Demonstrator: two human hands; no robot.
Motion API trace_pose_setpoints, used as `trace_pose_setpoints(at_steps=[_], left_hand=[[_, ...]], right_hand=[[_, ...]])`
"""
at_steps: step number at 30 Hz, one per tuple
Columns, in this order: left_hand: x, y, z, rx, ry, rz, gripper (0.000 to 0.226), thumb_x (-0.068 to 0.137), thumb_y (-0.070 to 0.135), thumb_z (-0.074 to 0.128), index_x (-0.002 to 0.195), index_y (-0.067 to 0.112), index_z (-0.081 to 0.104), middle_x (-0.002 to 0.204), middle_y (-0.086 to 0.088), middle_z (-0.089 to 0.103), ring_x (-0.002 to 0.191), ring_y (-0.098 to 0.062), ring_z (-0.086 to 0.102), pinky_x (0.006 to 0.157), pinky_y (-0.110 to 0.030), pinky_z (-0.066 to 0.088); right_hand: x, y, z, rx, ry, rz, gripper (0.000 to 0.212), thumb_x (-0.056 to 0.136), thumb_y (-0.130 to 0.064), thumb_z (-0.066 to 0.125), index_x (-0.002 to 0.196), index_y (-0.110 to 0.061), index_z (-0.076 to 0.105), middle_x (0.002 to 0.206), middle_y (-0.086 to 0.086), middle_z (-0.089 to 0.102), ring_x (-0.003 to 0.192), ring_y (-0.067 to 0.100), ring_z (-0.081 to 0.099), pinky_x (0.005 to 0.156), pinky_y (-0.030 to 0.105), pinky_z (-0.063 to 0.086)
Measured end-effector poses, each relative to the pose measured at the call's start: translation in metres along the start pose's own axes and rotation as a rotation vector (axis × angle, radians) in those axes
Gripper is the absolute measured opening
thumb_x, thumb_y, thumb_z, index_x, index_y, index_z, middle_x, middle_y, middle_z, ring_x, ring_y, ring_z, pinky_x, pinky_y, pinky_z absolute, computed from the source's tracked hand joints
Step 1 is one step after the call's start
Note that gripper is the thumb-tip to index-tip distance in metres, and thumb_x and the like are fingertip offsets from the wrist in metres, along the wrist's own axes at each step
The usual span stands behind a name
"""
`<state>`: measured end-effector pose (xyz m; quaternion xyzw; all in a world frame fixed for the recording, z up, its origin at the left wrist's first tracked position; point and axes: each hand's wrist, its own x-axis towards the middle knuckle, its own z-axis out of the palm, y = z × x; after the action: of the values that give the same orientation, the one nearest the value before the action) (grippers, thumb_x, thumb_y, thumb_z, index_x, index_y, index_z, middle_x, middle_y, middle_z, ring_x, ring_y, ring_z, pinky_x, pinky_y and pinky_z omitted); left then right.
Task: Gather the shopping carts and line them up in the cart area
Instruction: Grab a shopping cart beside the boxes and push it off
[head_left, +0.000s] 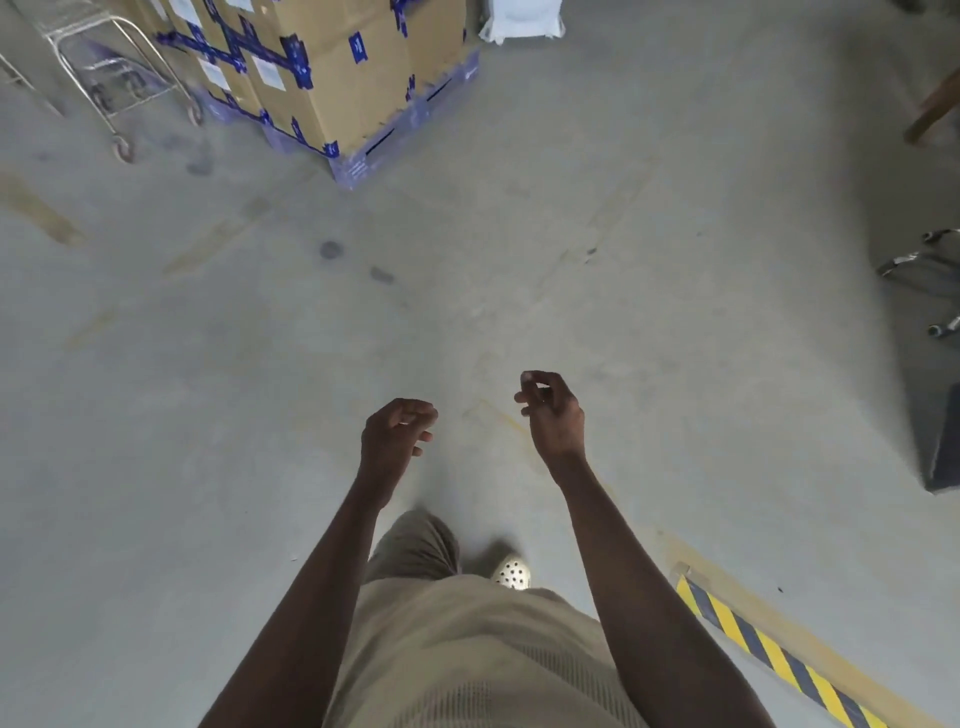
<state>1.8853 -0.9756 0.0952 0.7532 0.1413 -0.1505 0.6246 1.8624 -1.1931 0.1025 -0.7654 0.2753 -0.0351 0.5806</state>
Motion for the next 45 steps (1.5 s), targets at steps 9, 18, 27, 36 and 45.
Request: trace_pose_setpoints(at_steps=[9,18,27,36,45], left_hand=[[0.175,0.057,0.002,-0.029,0.032,-0.014,0.013,0.086,0.026,0.073,0.094,0.017,0.075,0.089,-0.004,0.076,0.077,-0.024,0.073,0.064,-0.035,0.053],[0.402,0.195,0.019,0.05,-0.111,0.055,0.006,0.088,0.018,0.072,0.092,0.017,0.075,0.087,0.001,0.076,0.074,-0.018,0.071,0.066,-0.033,0.05],[0.577,0.286,0.043,-0.013,-0.134,0.076,0.005,0.091,0.015,0.07,0.095,0.016,0.074,0.088,-0.001,0.077,0.074,-0.019,0.069,0.064,-0.031,0.049],[0.758,0.352,0.038,-0.09,0.031,0.009,0.018,0.087,0.026,0.071,0.099,0.012,0.073,0.088,-0.006,0.076,0.075,-0.02,0.071,0.067,-0.036,0.051],[0.842,0.378,-0.061,-0.33,0.478,-0.104,0.013,0.092,0.016,0.069,0.101,0.009,0.073,0.087,-0.007,0.075,0.074,-0.021,0.069,0.064,-0.033,0.05]], right_hand=[[0.163,-0.043,0.054,-0.081,-0.096,-0.011,0.014,0.1,-0.037,0.061,0.089,-0.046,0.063,0.088,-0.007,0.076,0.084,0.015,0.071,0.084,0.042,0.057],[0.353,-0.155,0.107,-0.031,0.02,0.015,0.014,0.101,-0.038,0.06,0.089,-0.045,0.064,0.092,-0.01,0.074,0.092,0.018,0.069,0.088,0.036,0.053],[0.52,-0.208,0.154,0.006,0.025,0.097,0.015,0.101,-0.029,0.059,0.098,-0.028,0.074,0.088,-0.011,0.075,0.091,0.015,0.07,0.09,0.033,0.053],[0.759,-0.308,0.228,-0.059,-0.181,0.007,0.013,0.101,-0.031,0.061,0.099,-0.027,0.074,0.089,-0.008,0.076,0.079,0.006,0.069,0.072,0.019,0.049],[0.883,-0.401,0.373,-0.156,-0.557,-0.086,0.015,0.102,-0.033,0.06,0.106,-0.027,0.073,0.091,-0.006,0.075,0.073,0.006,0.066,0.073,0.026,0.045]])
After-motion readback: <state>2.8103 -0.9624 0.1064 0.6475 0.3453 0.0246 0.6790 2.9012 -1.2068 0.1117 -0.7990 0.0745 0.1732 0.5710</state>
